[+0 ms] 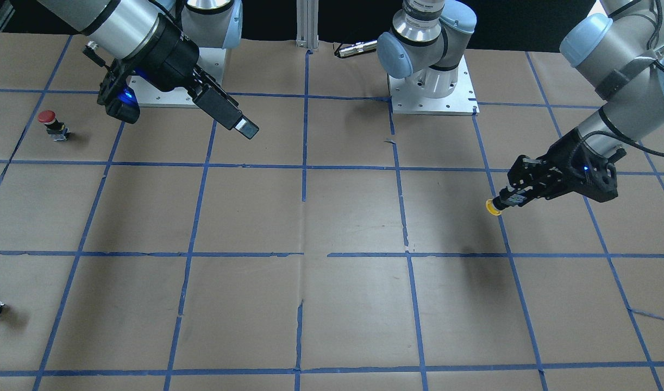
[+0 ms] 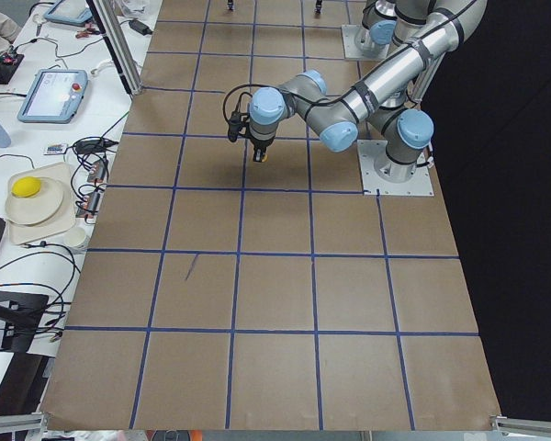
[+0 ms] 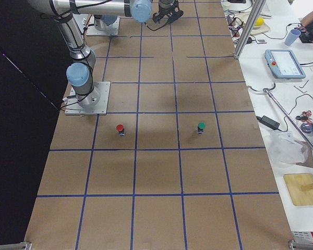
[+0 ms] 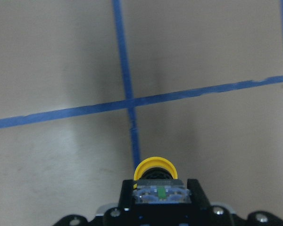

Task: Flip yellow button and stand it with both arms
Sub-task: 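Lift the button with the left gripper while the right gripper moves toward the center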

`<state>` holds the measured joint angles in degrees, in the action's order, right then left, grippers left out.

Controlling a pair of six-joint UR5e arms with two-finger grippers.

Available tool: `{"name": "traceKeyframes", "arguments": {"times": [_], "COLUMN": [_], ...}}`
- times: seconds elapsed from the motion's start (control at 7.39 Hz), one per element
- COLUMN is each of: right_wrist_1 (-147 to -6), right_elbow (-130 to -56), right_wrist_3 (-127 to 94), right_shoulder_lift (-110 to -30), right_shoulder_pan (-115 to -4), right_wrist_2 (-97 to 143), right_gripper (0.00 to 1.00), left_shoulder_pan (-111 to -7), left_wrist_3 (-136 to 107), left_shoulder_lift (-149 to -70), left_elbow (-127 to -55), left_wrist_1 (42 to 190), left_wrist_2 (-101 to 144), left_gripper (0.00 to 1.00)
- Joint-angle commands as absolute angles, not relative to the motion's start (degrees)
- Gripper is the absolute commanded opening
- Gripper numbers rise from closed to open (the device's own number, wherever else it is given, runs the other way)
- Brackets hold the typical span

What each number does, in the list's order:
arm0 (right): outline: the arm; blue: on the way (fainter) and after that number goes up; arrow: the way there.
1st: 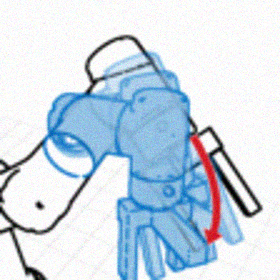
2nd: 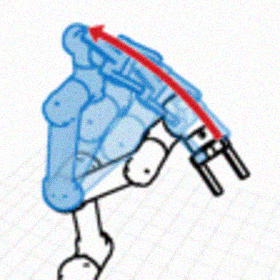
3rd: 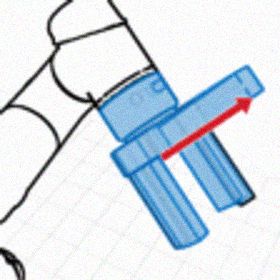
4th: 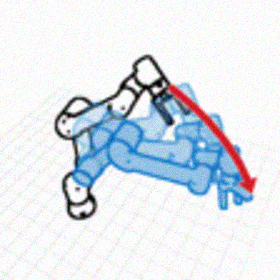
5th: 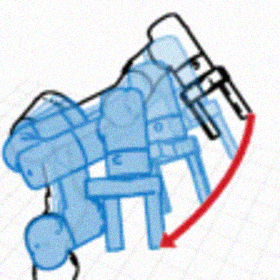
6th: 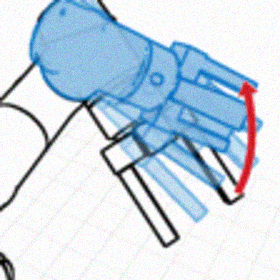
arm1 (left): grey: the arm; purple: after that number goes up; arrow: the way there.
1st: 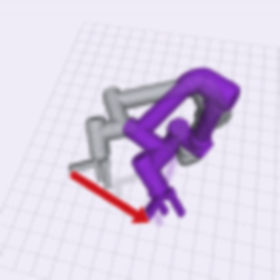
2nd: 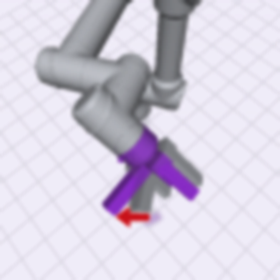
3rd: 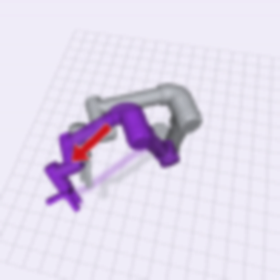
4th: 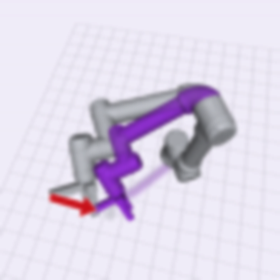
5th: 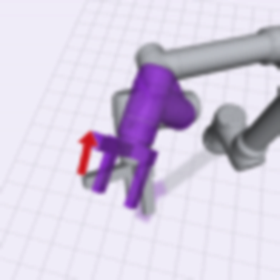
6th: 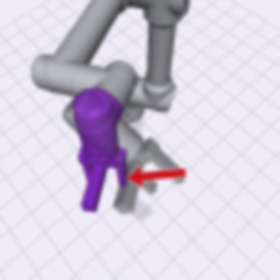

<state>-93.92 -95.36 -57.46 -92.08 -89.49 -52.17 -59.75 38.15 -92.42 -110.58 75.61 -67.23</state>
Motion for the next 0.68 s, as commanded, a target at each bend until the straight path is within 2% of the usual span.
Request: {"name": "traceKeyframes", "arguments": {"times": [0.0, 0.14, 0.54], "right_wrist_1": [-93.96, -93.78, -93.26], "right_elbow": [-95.36, -95.36, -95.54], "right_wrist_3": [-63.08, -64.15, -65.21], "right_shoulder_lift": [-89.66, -89.65, -89.91], "right_shoulder_pan": [-88.34, -88.24, -88.42], "right_wrist_2": [-44.85, -43.52, -37.99], "right_gripper": [1.00, 1.00, 1.00], "left_shoulder_pan": [-65.73, -67.31, -75.64], "left_wrist_3": [29.99, 29.01, 19.41], "left_shoulder_lift": [-90.27, -89.22, -87.11], "left_elbow": [-104.79, -103.29, -103.54], "left_wrist_1": [90.02, 96.18, 98.35], "left_wrist_2": [-54.20, -46.05, -29.24], "left_gripper": [0.03, 0.03, 0.02]}}
